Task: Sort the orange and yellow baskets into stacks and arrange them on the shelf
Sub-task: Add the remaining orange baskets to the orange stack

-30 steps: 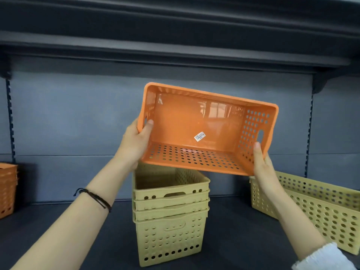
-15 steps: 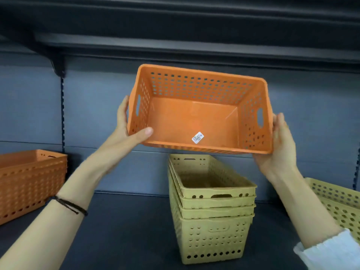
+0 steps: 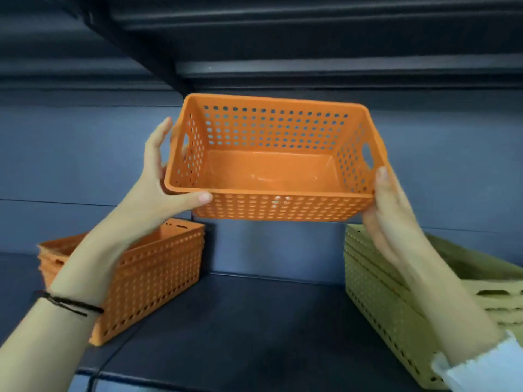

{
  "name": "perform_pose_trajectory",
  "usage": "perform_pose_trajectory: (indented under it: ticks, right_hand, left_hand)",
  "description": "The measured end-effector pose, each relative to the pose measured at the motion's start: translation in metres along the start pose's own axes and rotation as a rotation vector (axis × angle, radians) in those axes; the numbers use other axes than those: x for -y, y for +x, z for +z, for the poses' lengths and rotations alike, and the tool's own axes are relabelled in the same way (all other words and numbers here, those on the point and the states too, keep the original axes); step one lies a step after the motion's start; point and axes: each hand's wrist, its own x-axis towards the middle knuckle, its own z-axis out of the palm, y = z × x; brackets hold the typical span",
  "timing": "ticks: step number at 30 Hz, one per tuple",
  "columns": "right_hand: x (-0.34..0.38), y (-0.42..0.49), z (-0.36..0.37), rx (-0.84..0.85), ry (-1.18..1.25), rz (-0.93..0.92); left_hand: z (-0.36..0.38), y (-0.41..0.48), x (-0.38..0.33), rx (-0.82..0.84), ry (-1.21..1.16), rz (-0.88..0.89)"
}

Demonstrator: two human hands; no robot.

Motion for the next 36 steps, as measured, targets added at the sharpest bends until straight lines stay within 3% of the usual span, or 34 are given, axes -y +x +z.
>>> perform_pose_trajectory:
  ticks: [7,11,16,18,23,29,32,36]
  right_hand:
    - [-0.039,0.019,0.118,-0.081,0.106,0.077]
    - [-0.059,0.022,0.174,-0.044,0.068,0.176]
    - [-0.087,0.004,0.217,0.069,-0.025,0.274]
    - [-0.09,-0.001,0.235,0.145,-0.02,0.27]
    - [-0.104,-0.011,0.282,0.331,-0.078,0.319]
    - [-0.101,-0.011,0.308,0.299,-0.27,0.195]
    - [-0.106,-0.013,0.316,0.351,-0.324,0.211]
    - [-0.123,-0.023,0.324,0.408,-0.396,0.308]
  left_hand:
    - [-0.096,-0.032,0.026,-0.239,0.153,-0.097]
    - [-0.127,-0.046,0.04,-0.392,0.228,-0.184]
    - [-0.153,-0.065,0.049,-0.543,0.698,-0.377]
    - [-0.158,-0.069,0.051,-0.557,0.87,-0.404]
    - [-0.15,-0.072,0.05,-0.476,0.953,-0.322]
    - [-0.142,-0.078,0.068,-0.367,1.204,-0.264]
    - [-0.162,-0.082,0.077,-0.387,1.175,-0.352]
    - [-0.18,-0.088,0.095,-0.365,1.037,-0.32]
